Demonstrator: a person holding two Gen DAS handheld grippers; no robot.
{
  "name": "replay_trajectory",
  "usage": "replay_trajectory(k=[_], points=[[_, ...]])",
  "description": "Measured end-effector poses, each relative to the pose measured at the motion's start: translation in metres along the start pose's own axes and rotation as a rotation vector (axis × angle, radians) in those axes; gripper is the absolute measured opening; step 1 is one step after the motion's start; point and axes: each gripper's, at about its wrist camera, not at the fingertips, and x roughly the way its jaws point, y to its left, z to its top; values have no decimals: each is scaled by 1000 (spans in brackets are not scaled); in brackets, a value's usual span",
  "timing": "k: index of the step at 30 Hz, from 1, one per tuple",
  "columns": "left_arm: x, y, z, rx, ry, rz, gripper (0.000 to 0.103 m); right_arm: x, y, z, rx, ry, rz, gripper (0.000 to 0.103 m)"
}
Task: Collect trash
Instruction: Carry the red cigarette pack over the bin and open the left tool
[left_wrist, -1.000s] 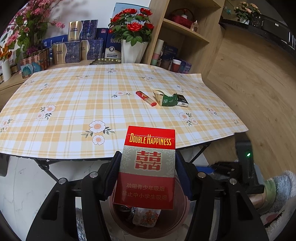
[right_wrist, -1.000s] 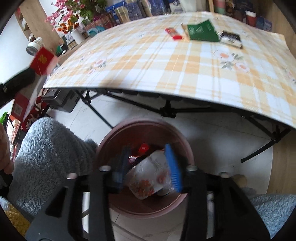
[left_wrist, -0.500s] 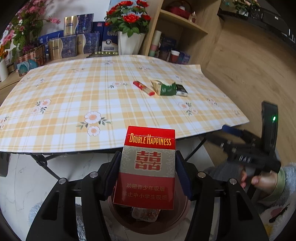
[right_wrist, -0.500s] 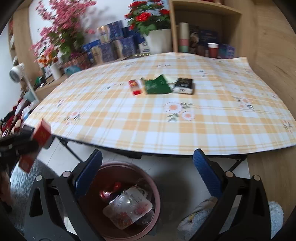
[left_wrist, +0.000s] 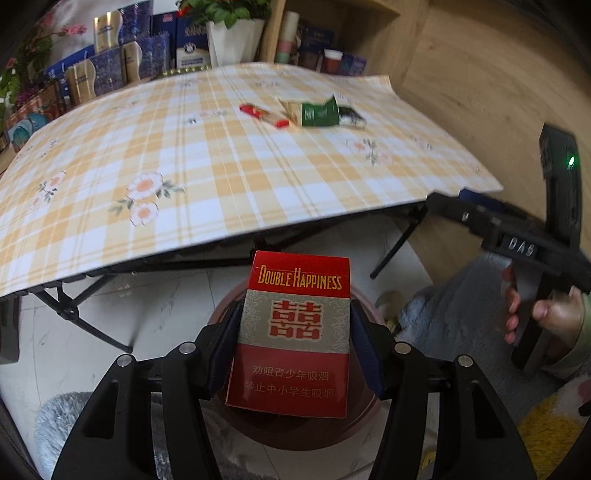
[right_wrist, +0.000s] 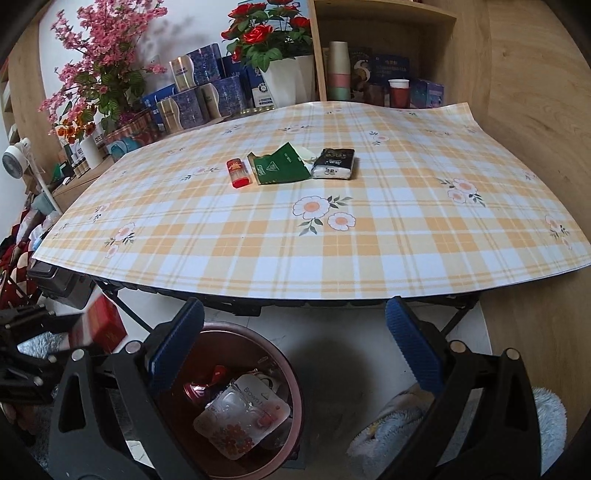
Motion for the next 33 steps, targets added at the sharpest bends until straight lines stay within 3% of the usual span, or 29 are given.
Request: replay_trajectory(k=[11,17,26,33], points=[[13,-13,-3,55,47,-3,56,1,-5,-3,22,12,-6,97],[18,-5,-2,8,74,-3,57,2,-6,-3,30,21,-5,97],[13,12,0,-88,42,11,65,3,-7,-5,35,26,-3,97],[11,14,0,-107,18,35,75,5,-6,-6,34,29,7,97]])
